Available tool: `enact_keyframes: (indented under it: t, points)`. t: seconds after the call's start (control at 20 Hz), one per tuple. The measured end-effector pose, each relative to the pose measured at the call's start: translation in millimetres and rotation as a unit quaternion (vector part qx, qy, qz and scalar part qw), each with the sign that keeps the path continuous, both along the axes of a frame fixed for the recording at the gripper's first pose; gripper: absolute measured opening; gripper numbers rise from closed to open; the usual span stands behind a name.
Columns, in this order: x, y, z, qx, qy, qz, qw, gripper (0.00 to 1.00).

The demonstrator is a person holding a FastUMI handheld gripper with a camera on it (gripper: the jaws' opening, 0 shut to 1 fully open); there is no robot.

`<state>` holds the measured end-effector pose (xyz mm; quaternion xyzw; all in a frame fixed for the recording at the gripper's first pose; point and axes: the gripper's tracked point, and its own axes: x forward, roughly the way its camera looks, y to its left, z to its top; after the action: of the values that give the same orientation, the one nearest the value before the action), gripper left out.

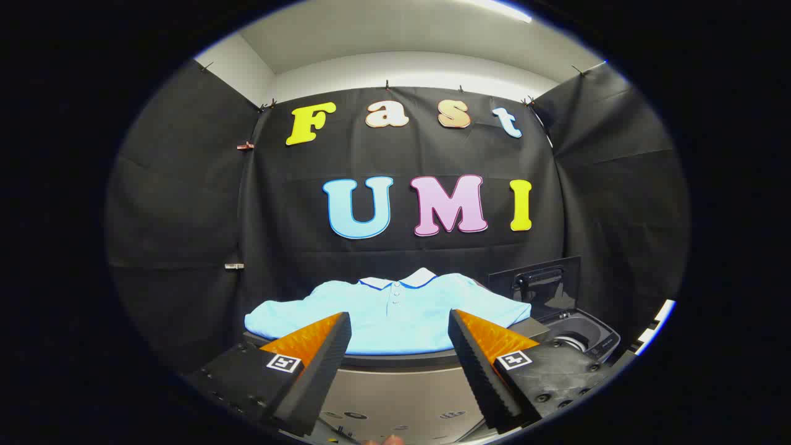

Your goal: Put the clothes into the washing machine and then close the washing machine lid.

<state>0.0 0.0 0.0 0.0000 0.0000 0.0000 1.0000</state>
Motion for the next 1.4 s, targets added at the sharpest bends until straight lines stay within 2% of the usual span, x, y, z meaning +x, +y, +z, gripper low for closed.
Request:
enact_keyframes:
  t: [0.9,1.4]
  points:
    - [7.3,4.8,-0.8,-0.008,0.004,0.007,1.0,0.99]
    - [48.9,0.9,7.1,-0.008,0.024,-0.007,1.0,0.99]
